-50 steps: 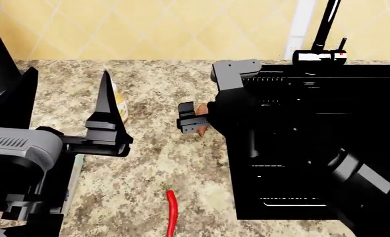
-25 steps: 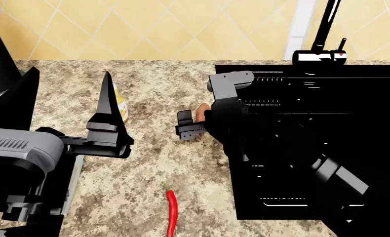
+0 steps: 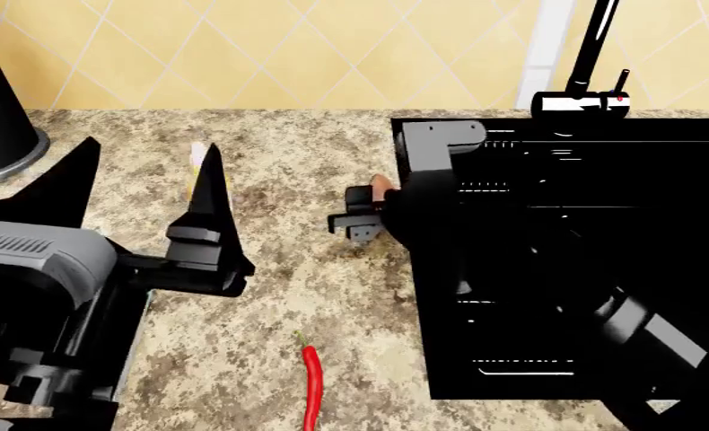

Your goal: Pick up the fruits and vegetables and place them in the sink. Turn on the sink faucet to wash them. Then turn the sink off and put them in the tray.

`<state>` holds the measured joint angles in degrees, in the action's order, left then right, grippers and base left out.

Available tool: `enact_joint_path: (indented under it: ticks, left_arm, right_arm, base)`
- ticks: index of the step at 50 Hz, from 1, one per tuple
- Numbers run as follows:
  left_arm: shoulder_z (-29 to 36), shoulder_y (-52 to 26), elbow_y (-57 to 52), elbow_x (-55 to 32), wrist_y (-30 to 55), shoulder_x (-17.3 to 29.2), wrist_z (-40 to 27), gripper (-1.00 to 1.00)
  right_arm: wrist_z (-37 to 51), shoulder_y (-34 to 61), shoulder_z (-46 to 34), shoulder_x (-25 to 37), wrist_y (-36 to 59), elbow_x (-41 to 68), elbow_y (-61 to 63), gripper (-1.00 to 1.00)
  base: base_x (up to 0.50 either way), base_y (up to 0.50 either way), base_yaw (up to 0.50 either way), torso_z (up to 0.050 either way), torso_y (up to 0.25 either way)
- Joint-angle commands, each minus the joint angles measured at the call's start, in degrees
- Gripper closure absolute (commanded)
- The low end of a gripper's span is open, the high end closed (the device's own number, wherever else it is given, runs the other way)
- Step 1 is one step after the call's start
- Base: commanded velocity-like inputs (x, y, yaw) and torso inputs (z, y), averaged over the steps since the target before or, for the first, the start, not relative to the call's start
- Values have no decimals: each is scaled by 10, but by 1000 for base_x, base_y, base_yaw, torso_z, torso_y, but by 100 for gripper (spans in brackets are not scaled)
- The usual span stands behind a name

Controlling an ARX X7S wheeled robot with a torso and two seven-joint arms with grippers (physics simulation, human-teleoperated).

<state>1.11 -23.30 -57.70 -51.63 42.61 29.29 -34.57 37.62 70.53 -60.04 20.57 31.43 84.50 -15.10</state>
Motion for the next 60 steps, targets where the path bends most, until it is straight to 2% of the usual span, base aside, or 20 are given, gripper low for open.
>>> enact_joint_path:
  ticks: [1, 4, 7, 13, 16, 21, 29, 50, 60]
  left_arm:
    - [130, -79, -23, -169, -33, 114, -176, -100]
    - [322, -170, -23, -184, -122, 191, -252, -100]
    - [477, -254, -23, -202, -194, 229, -298, -100]
    - [746, -410, -23, -204, -307, 248, -353, -100]
    - [818, -448, -23, -203, -329, 242, -375, -100]
    - [863, -461, -19, -217, -332, 230, -391, -100]
    - [889, -442, -7, -226, -316, 213, -394, -100]
    - [930, -373, 28, -193, -320, 205, -364, -100]
    - [933, -335, 100, -194, -362, 216, -305, -100]
  right_arm:
    - [63, 15, 53, 78, -18, 33, 165, 100]
    - [92, 20, 73, 113, -25, 39, 233, 100]
    - [112, 18, 90, 142, -33, 46, 288, 100]
    - [150, -4, 122, 207, -60, 41, 411, 100]
    - [166, -35, 140, 246, -88, 25, 478, 100]
    - [188, -73, 160, 294, -118, 0, 563, 100]
    - [192, -109, 182, 333, -155, -9, 601, 100]
    - [182, -144, 184, 336, -178, -23, 590, 100]
    - [185, -143, 184, 334, -177, -22, 593, 100]
  base:
    - [0, 0, 0, 0, 0]
    - [0, 0, 0, 0, 0]
    - [0, 0, 0, 0, 0]
    - [0, 0, 0, 0, 0]
    - [0, 0, 0, 0, 0]
    - [0, 0, 0, 0, 0]
    - [0, 0, 0, 0, 0]
    - [0, 0, 0, 0, 0]
    - [0, 0, 0, 0, 0]
